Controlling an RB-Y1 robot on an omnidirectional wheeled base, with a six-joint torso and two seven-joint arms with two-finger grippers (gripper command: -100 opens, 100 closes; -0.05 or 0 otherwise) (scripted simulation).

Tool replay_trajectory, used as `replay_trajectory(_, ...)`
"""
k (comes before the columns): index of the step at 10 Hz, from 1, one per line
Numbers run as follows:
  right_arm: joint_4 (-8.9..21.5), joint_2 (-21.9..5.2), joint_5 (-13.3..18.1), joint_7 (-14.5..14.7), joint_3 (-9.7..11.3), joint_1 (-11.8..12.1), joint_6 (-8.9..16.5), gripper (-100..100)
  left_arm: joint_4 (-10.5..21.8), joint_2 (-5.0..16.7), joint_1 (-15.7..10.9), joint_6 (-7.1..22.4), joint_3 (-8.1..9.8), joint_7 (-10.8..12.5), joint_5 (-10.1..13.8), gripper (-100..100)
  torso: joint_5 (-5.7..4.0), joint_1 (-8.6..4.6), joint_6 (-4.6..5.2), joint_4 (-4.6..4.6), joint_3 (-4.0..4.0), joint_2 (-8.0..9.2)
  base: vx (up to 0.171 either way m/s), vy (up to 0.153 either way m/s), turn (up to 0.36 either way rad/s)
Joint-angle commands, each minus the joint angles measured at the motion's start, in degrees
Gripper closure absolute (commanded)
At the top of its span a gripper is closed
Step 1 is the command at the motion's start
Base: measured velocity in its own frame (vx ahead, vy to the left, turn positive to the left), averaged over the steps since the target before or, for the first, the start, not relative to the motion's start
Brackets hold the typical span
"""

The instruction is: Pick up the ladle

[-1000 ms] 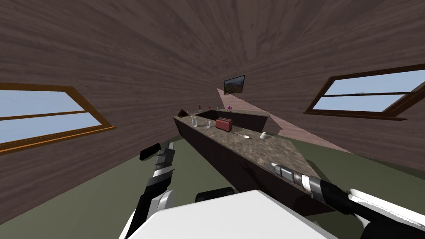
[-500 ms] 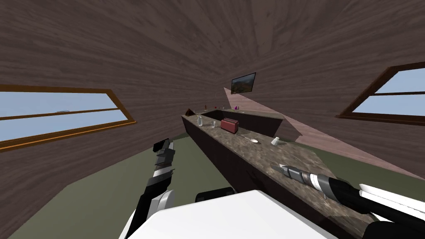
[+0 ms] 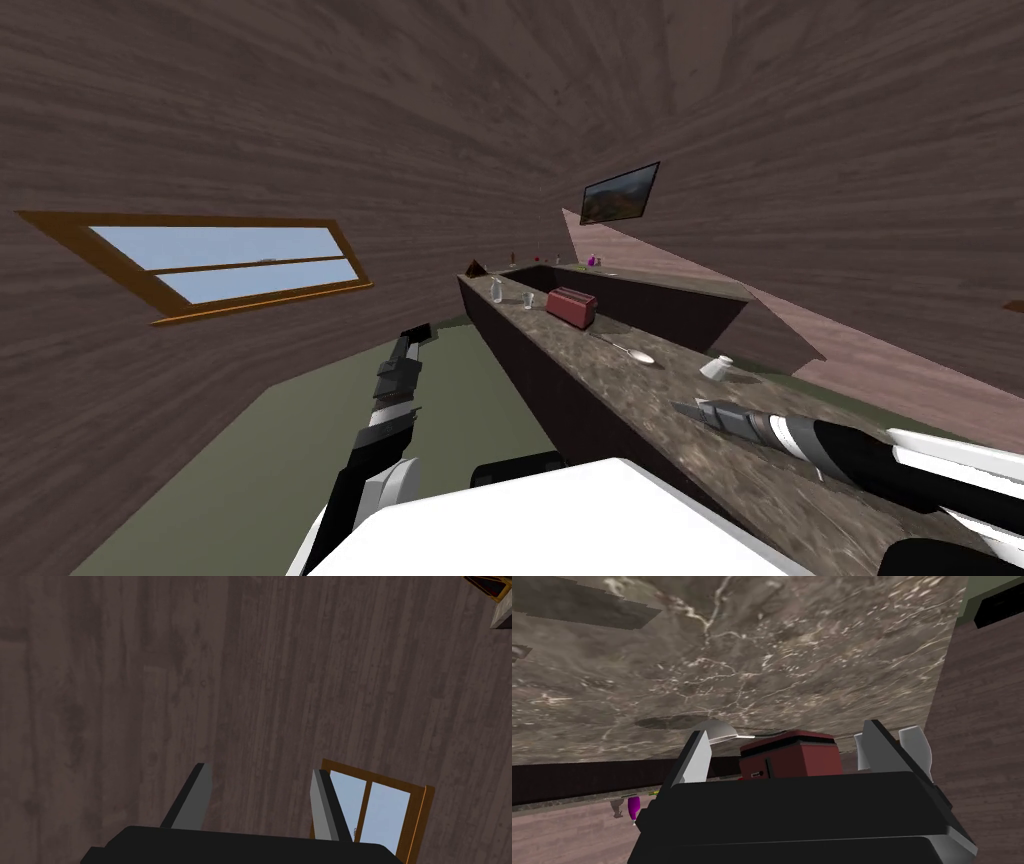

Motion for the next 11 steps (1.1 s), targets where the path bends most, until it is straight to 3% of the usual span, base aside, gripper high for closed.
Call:
replay_trajectory(1,2.2,-2.9,-0.2,-0.2,0.4,1.5,-0.1,-100,0.0,0.0,0.0,0.0,0.0,0.0,0.0,0,0.0,0.0,0.0,0.0,0.0,0.0,0.05,-0.059,0.382)
replay_trajectory(4,5.3,-7.7,-0.5,-0.8,0.7,4.6,-0.6,-100,0.0,0.0,0.0,0.0,0.0,0.0,0.0,0,-0.02,-0.04,-0.02,-0.03,-0.07,-0.12,0.072,-0.073,0.397)
replay_trajectory(5,5.3,-8.0,-0.5,-0.8,0.7,4.6,-0.6,-100,0.0,0.0,0.0,0.0,0.0,0.0,0.0,0,-0.01,-0.01,-0.06,-0.04,-0.09,-0.14,0.058,-0.057,0.196)
replay_trajectory(9,8.6,-14.4,-0.5,-2.2,2.9,10.8,-1.5,-100,0.0,0.0,0.0,0.0,0.01,0.0,0.0,0,-0.03,-0.13,-0.01,-0.08,-0.19,-0.33,0.093,-0.096,0.401)
replay_trajectory(11,8.6,-14.4,-0.5,-2.2,2.9,10.8,-1.5,-100,0.0,0.0,0.0,0.0,0.01,0.0,0.0,0,-0.03,-0.01,0.03,-0.05,-0.12,-0.21,0.053,-0.05,0.175)
